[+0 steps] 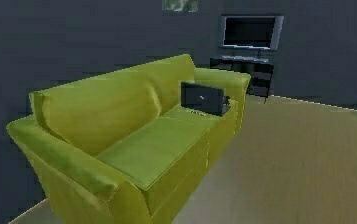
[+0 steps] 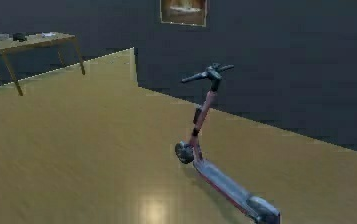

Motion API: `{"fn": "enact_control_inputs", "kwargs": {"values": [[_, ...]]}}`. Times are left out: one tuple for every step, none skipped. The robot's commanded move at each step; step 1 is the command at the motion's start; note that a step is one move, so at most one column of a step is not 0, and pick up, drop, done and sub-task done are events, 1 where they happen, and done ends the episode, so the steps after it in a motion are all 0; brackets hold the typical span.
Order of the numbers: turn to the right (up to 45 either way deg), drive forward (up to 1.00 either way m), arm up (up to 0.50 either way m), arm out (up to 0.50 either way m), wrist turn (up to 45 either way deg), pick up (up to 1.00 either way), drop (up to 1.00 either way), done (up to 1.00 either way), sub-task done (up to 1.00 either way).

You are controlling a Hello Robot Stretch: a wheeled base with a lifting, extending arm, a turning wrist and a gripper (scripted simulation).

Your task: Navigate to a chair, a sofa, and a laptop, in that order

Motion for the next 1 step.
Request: {"fn": "enact_control_inputs", "kwargs": {"values": [[30.0,0.0,0.0,0.0,0.0,0.0,0.0,0.0,0.0]]}}
